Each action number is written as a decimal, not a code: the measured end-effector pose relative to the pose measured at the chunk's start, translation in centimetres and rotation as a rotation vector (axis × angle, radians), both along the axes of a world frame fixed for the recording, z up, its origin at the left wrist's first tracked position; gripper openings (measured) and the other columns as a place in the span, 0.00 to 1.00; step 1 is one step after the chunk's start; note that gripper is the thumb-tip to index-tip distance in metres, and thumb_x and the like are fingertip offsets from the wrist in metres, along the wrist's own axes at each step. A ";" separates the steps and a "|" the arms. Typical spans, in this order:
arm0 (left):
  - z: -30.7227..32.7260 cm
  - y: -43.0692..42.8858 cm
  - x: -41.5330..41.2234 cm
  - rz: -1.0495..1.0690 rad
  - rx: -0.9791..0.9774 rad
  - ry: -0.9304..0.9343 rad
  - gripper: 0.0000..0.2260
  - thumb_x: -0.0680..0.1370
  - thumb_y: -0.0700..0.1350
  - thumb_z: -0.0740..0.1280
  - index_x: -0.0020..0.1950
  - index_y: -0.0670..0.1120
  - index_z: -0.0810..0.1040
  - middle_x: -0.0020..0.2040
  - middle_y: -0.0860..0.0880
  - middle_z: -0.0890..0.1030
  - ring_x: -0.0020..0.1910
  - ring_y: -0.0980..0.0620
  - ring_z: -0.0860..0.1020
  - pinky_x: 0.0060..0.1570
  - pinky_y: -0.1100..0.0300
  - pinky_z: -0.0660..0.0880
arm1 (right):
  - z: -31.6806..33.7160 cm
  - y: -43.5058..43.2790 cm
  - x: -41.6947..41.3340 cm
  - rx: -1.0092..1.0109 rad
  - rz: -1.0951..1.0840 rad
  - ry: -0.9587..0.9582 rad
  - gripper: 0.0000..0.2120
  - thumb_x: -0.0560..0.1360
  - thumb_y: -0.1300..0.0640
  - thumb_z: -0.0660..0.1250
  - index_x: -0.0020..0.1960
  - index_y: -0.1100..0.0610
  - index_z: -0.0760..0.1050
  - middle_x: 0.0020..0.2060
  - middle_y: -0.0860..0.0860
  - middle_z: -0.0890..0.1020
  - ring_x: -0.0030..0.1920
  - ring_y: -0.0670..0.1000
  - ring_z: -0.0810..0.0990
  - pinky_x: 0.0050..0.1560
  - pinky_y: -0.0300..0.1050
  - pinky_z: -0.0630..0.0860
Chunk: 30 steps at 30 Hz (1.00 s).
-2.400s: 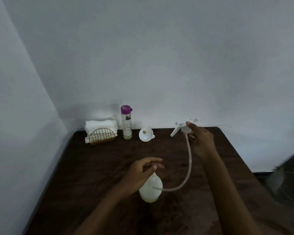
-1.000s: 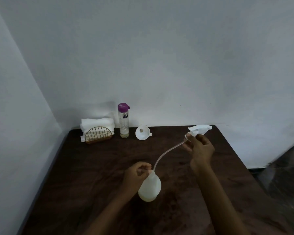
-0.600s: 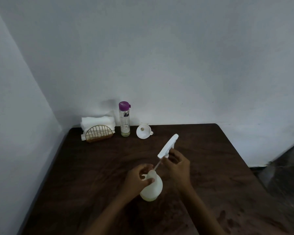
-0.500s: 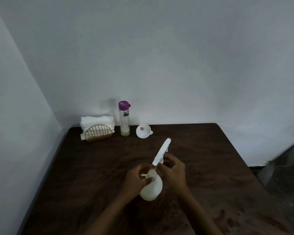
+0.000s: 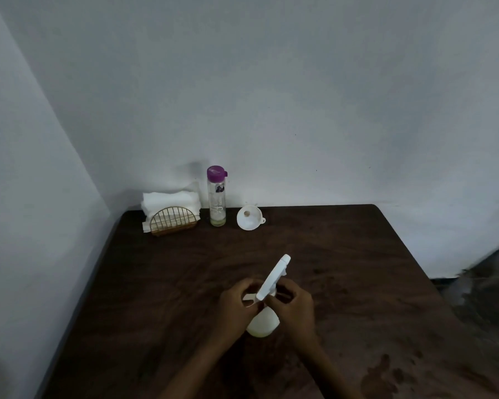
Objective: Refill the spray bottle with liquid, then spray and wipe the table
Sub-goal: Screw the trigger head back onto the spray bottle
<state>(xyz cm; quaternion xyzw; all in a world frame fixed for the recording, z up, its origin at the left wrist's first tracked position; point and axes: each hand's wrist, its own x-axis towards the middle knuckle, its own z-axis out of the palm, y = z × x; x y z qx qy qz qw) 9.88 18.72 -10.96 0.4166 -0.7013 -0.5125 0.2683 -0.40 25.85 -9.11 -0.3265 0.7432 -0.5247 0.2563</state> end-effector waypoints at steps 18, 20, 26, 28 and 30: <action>-1.6 0.0 0.5 -0.002 -0.041 -0.090 0.14 0.71 0.55 0.71 0.54 0.55 0.78 0.46 0.57 0.82 0.45 0.62 0.80 0.44 0.60 0.78 | -1.9 -0.3 1.0 -0.043 -0.059 0.105 0.09 0.66 0.62 0.74 0.43 0.53 0.78 0.38 0.46 0.82 0.42 0.44 0.81 0.44 0.38 0.76; -1.7 -0.1 0.6 -0.009 -0.066 -0.088 0.12 0.70 0.57 0.70 0.52 0.56 0.78 0.44 0.57 0.83 0.44 0.61 0.80 0.43 0.58 0.79 | -2.1 -0.1 1.2 -0.050 -0.063 0.088 0.09 0.67 0.63 0.73 0.42 0.51 0.77 0.38 0.45 0.83 0.42 0.43 0.80 0.43 0.36 0.75; -1.2 -0.2 0.9 -0.020 -0.087 -0.054 0.09 0.70 0.51 0.73 0.43 0.64 0.76 0.42 0.60 0.82 0.44 0.62 0.80 0.43 0.62 0.78 | -1.7 0.9 1.1 -0.119 0.065 -0.089 0.04 0.73 0.61 0.69 0.46 0.54 0.79 0.42 0.48 0.84 0.44 0.44 0.81 0.42 0.35 0.76; -1.3 -0.1 0.9 -0.028 -0.082 -0.053 0.09 0.70 0.50 0.73 0.44 0.63 0.77 0.42 0.60 0.82 0.45 0.62 0.80 0.44 0.62 0.78 | -1.7 0.9 0.8 -0.099 0.114 -0.085 0.05 0.73 0.61 0.68 0.47 0.54 0.78 0.44 0.49 0.83 0.47 0.44 0.80 0.45 0.35 0.75; -1.3 -0.1 0.9 -0.020 -0.090 -0.053 0.09 0.69 0.52 0.73 0.47 0.59 0.78 0.41 0.62 0.81 0.45 0.62 0.80 0.44 0.64 0.77 | -1.5 0.8 0.4 -0.082 0.154 -0.080 0.04 0.73 0.63 0.68 0.45 0.56 0.78 0.45 0.50 0.82 0.47 0.43 0.79 0.45 0.32 0.74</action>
